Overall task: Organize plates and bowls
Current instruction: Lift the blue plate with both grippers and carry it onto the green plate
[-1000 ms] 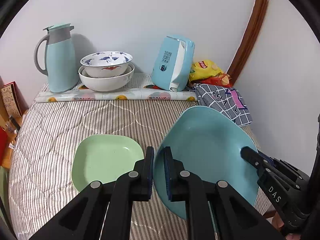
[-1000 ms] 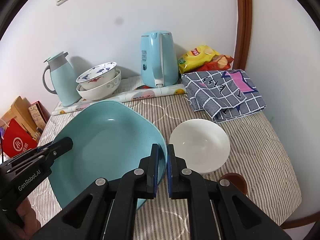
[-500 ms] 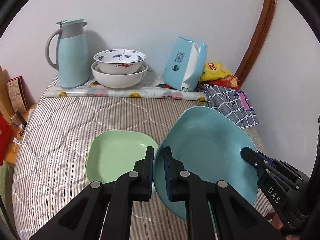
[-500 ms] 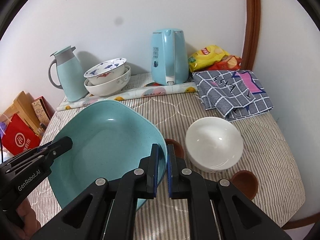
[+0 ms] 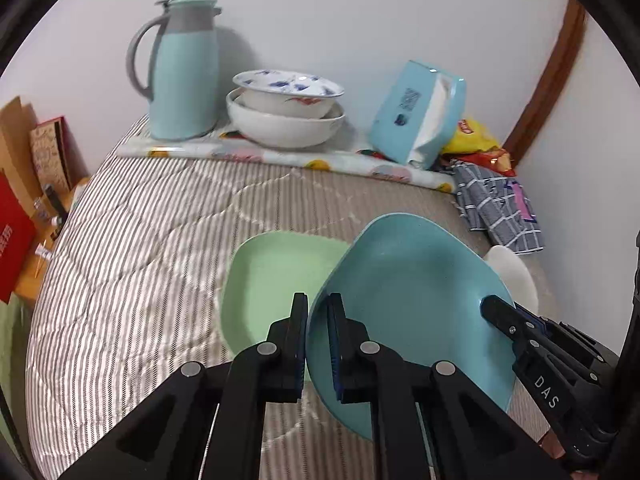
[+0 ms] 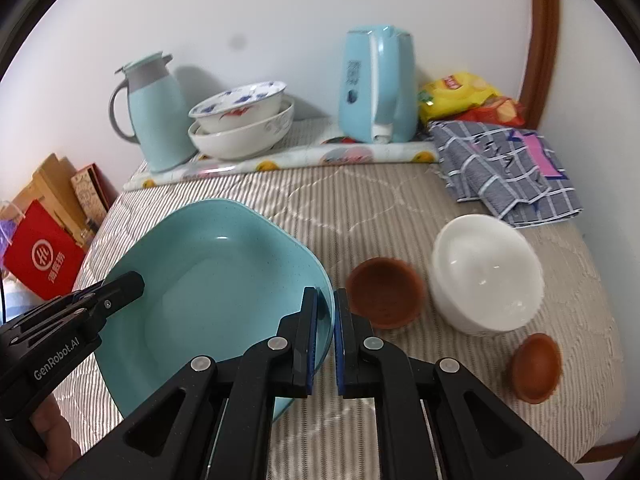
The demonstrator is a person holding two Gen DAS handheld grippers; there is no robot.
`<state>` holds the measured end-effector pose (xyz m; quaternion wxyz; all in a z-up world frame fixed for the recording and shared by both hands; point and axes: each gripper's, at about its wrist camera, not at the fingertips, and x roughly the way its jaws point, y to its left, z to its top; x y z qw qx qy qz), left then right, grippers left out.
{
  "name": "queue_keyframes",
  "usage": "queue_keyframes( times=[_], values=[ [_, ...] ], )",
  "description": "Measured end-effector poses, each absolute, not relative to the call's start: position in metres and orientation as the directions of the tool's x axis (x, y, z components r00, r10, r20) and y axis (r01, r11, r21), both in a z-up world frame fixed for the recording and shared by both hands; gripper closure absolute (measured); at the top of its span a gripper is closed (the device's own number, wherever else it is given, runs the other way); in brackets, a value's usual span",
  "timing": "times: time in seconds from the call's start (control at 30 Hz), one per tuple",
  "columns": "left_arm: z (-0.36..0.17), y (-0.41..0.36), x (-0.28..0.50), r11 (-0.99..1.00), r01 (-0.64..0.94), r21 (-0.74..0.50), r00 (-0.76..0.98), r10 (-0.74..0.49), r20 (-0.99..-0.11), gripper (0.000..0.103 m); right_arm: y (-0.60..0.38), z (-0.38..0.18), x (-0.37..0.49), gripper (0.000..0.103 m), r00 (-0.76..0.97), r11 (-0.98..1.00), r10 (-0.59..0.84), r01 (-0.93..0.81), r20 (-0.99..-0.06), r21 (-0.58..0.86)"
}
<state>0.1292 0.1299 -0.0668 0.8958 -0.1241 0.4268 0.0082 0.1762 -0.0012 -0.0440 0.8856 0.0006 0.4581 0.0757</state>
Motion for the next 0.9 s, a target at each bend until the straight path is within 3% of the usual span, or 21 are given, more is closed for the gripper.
queue_keyframes(
  times=[0.4, 0.9],
  values=[
    [-0.109, 0.173, 0.130, 0.951, -0.215, -0.224, 0.572, -0.063, -0.818, 0.093, 0.044, -0.082, 0.189, 0.095, 0.488, 0.976, 0.161, -0.206, -0.858, 0.066],
    [-0.122, 0.182, 0.152, 0.949, -0.243, -0.202, 0.551, -0.036, -0.834, 0.093, 0.063, -0.105, 0.219, 0.093, 0.448, 0.968, 0.149, -0.247, -0.881, 0.038]
  ],
)
